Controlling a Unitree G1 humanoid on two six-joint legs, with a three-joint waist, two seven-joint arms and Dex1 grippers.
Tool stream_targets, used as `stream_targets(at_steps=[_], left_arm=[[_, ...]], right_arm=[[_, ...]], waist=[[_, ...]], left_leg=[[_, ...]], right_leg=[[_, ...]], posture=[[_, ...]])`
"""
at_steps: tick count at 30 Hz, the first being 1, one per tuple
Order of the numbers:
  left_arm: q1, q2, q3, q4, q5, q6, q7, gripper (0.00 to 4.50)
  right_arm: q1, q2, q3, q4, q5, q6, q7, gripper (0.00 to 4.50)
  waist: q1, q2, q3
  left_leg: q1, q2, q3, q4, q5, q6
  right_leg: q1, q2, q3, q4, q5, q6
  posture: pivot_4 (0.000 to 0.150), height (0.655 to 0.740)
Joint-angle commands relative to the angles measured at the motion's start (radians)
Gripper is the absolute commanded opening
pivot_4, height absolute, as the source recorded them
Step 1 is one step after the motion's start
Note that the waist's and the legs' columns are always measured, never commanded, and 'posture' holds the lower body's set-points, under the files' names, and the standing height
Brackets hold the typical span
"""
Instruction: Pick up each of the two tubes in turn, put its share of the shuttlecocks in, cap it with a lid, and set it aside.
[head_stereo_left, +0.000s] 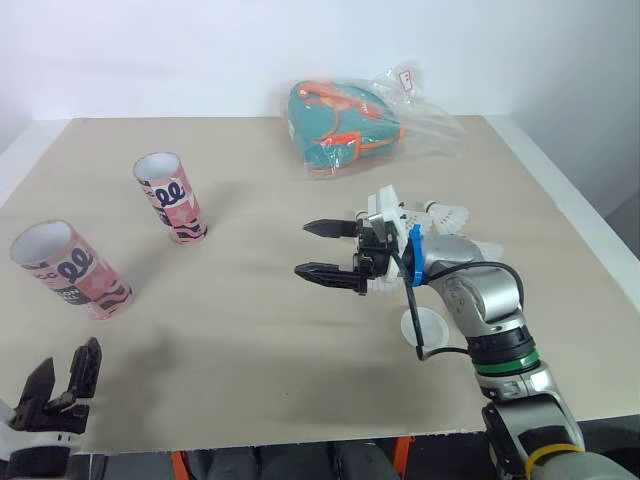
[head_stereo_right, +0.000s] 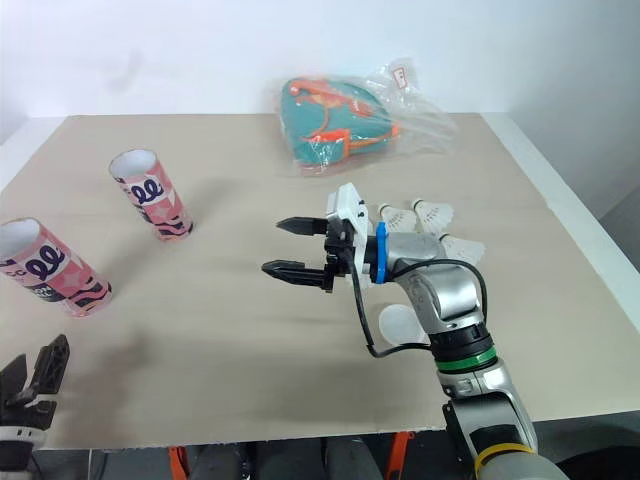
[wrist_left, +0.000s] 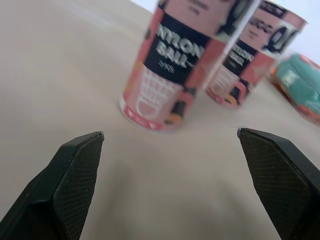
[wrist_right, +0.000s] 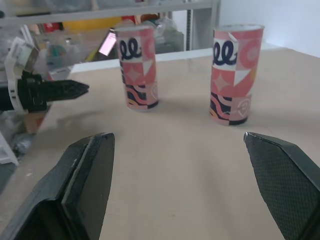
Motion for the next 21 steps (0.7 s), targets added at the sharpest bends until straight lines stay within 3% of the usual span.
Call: stream_targets(at_steps=[1, 6, 21], left_arm=[[-0.063, 0.083, 0.009, 0.078, 0.133, -0.013, 0.036, 4.5], [-0.17, 0.178, -0.013, 0.217, 0.288, -0.023, 0.049, 4.5], [-0.363, 0.268, -0.022, 0.374, 0.301, -0.008, -0.058, 4.5]], right_arm=[[0.017, 0.016, 0.001, -0.065, 0.002, -0.018, -0.017, 4.43], [0.057, 0.014, 0.001, -0.114, -0.019, -0.024, -0.061, 4.43], [0.096, 0.0, -0.034, -0.191, 0.016, 0.002, -0.103, 4.43]], waist=[[0.0, 0.0, 0.0], [-0.004, 0.0, 0.0], [0.0, -0.001, 0.0]], left_leg=[[0.0, 0.0, -0.002, 0.0, 0.0, 0.0], [0.0, 0.001, -0.001, -0.001, 0.0, 0.0], [0.0, 0.003, -0.002, -0.001, 0.0, 0.0]], right_leg=[[0.0, 0.002, 0.0, 0.001, 0.0, 0.0], [0.0, 0.002, -0.001, 0.001, 0.003, 0.002], [0.0, 0.002, -0.004, 0.001, 0.005, -0.003]], posture=[[0.15, 0.7387], [0.15, 0.7387], [0.15, 0.7387]])
